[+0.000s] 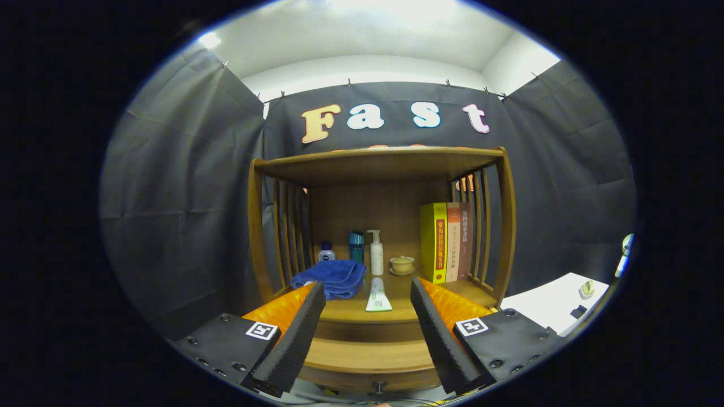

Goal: Pull open the drawer, take out the items inside it, and place them on the countertop above the cabinet.

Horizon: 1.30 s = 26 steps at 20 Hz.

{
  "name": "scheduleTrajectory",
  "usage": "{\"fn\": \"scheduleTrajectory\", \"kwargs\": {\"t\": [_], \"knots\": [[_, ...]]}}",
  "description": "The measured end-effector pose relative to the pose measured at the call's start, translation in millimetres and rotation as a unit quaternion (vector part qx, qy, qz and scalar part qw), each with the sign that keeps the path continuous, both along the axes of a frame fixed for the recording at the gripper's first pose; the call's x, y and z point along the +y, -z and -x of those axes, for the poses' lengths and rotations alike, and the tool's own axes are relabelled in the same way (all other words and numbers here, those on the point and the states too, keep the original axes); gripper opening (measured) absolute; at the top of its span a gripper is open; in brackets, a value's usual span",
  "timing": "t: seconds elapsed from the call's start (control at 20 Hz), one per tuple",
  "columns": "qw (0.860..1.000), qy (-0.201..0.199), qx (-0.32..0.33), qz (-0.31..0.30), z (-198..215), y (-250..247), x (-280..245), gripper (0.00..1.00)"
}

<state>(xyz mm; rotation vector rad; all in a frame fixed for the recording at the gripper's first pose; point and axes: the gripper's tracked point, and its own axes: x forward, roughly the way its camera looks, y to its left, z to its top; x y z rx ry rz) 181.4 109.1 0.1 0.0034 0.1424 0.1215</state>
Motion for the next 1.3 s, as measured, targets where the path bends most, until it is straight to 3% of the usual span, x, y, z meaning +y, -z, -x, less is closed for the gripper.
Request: {"fn": "scheduleTrajectory", "kwargs": {"t": [0.1,0.4,0.6,0.95,1.3], "knots": [[1.000,-0.006,-0.015,0.014,14,15,2,0.98],[0.997,-0.016,-0.072,-0.018,54,25,2,0.98],[0.994,0.023,-0.108,0.010,58,25,-16,0.98],[0.993,0.023,-0.117,-0.010,62,51,-16,0.98],[0.996,0.043,-0.077,-0.015,53,113,-33,0.98]]}}
